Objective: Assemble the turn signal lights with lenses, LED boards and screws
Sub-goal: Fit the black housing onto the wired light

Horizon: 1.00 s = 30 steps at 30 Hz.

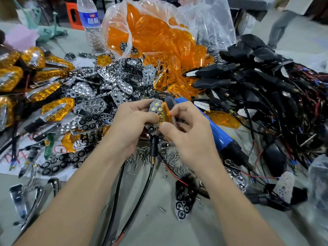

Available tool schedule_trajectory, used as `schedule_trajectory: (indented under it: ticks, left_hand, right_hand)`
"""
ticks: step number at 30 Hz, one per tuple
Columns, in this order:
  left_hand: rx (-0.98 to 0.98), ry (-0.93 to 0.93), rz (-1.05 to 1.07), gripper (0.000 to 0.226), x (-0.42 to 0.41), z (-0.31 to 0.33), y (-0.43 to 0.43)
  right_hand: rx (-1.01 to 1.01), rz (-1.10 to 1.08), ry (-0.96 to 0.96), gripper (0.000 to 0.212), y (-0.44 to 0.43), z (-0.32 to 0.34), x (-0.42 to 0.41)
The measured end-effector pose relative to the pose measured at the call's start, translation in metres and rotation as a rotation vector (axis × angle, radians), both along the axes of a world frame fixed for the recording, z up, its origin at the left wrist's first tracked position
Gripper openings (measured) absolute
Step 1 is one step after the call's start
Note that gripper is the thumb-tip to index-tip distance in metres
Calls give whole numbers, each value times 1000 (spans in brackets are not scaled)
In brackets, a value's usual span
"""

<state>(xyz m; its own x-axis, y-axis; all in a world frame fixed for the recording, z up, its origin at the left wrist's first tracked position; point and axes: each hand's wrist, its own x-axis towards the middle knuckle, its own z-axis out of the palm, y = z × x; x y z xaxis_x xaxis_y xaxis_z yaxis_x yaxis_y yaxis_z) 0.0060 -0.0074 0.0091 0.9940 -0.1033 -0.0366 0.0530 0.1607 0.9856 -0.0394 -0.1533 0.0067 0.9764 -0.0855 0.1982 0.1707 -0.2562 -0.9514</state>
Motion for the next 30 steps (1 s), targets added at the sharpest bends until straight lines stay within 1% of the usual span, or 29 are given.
schedule_trajectory:
  ticks: [2,4,7,9,12,14,16,19,24,26,28,30]
  left_hand:
    - [-21,-3,-12,48,0,1,0]
    - [-10,-7,-21,48,0,1,-1]
    - [49,-26,11,43,1,-1,-1]
    - [76,-45,32,42,0,-2,-3]
    - [102,-53,63,40,-2,0,-4]
    - [106,-38,66,38,-3,1,-3]
    - [82,-17,25,38,-3,2,-2]
    - [54,-10,-16,37,-3,3,0]
    - [120,-75,-25,30,-4,1,1]
    - [136,-105,-30,29,-4,2,1]
    - [152,-113,13,31,-4,3,1]
    - [144,-100,45,32,-3,4,1]
  right_hand:
    - [112,47,40,24,-6,1,1]
    - [205,17,25,29,-8,1,1]
    - [323,-48,-2,41,-6,0,1]
    - [292,-57,-22,42,-1,-2,-1]
    - [167,-68,-42,36,8,-6,-4]
    - [146,-77,-45,34,11,-8,-5]
    - [183,-83,-45,32,11,-8,-3]
    - [334,-68,6,29,7,-6,-1]
    - [517,-1,91,29,1,-6,-1]
    - [554,1,121,30,0,-5,0]
    - [562,5,146,25,-2,-4,2]
    - [557,12,167,27,-3,-3,1]
